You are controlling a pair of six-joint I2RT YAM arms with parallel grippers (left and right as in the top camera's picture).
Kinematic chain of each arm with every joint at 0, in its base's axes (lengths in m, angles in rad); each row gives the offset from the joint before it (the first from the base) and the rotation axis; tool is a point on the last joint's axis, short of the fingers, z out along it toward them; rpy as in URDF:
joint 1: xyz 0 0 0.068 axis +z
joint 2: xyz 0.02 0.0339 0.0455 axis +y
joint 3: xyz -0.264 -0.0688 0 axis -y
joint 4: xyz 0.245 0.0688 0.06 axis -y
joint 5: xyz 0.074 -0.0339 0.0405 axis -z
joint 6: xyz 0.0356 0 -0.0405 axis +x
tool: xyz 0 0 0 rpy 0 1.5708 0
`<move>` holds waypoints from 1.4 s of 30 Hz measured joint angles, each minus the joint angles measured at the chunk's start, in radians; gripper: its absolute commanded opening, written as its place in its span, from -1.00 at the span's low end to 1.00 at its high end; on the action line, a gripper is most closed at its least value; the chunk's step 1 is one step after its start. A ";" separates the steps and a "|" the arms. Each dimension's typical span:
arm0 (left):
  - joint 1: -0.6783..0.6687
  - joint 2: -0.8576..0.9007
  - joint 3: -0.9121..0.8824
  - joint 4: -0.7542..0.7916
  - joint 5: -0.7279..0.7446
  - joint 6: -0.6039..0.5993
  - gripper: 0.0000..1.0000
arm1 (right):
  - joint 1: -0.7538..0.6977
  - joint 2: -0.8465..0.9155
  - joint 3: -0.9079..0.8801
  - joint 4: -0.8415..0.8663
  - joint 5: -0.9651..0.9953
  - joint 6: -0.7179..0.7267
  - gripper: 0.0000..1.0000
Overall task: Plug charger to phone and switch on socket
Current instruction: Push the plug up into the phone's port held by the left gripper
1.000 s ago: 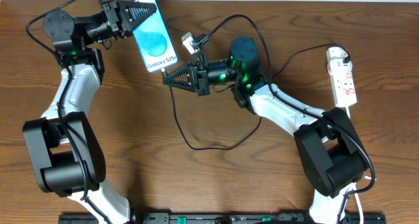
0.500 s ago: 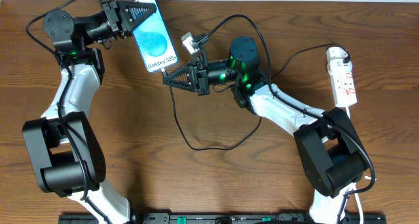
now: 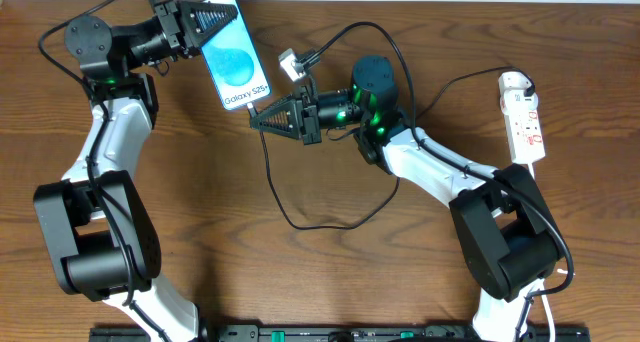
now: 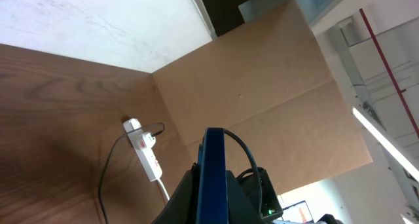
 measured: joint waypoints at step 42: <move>0.000 0.000 0.000 0.000 0.008 0.000 -0.85 | -0.001 0.000 0.000 -0.002 0.012 0.085 -0.98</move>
